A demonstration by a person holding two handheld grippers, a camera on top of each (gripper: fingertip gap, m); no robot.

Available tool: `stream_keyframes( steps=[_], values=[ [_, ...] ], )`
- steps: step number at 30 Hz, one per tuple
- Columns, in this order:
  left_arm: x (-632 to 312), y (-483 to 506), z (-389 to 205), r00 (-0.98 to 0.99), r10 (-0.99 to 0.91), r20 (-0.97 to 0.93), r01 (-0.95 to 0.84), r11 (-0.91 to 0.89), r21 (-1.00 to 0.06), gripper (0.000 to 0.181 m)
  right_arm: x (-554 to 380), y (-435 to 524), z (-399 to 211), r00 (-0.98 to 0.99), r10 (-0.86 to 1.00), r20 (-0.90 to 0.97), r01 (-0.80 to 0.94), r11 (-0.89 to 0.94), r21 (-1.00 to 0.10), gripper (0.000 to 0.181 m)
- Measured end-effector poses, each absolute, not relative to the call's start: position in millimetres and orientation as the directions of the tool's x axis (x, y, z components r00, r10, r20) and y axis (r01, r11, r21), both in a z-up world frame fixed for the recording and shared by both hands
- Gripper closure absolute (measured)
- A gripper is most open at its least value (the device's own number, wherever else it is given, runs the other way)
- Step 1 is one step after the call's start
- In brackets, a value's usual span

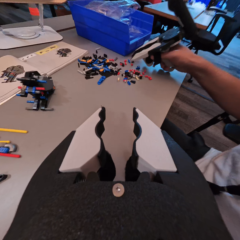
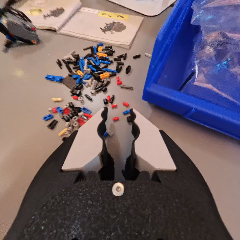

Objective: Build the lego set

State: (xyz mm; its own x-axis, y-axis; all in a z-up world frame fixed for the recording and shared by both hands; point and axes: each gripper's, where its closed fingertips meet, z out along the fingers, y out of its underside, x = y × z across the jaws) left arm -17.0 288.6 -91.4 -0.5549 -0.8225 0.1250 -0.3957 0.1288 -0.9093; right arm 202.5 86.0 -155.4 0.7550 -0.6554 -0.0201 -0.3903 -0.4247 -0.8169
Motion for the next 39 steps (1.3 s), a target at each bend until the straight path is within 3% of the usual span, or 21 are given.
stream_keyframes(
  steps=[4,14,22,23,29,39],
  values=[
    [-3.7,291.6,-87.1,-0.577,-0.803,0.149,-0.392,0.112,-0.913,0.14,215.3,80.8,-163.6,0.747,-0.662,0.058,-0.374,-0.491,-0.787,0.151],
    [19.8,290.6,-97.6,-0.621,-0.772,0.135,-0.386,0.151,-0.91,0.141,218.2,78.8,-173.7,0.769,-0.639,0.009,-0.419,-0.515,-0.748,0.153],
    [16.0,284.3,-109.9,-0.62,-0.779,0.098,-0.386,0.194,-0.902,0.141,217.7,81.7,-174.1,0.776,-0.622,0.103,-0.355,-0.567,-0.743,0.167],
    [13.9,282.9,-108.8,-0.622,-0.777,0.101,-0.384,0.19,-0.904,0.141,217.4,81.7,-174.4,0.776,-0.62,0.116,-0.348,-0.574,-0.741,0.178],
    [1.5,282.9,-108.9,-0.607,-0.791,0.079,-0.377,0.2,-0.904,0.141,216.9,81.9,-173.2,0.764,-0.612,0.205,-0.294,-0.613,-0.734,0.178],
    [-13.1,289.8,-121.1,-0.567,-0.822,0.056,-0.403,0.217,-0.889,0.142,182.1,112.3,-136.3,0.805,-0.572,0.156,-0.24,-0.554,-0.797,0.178]
  ],
)
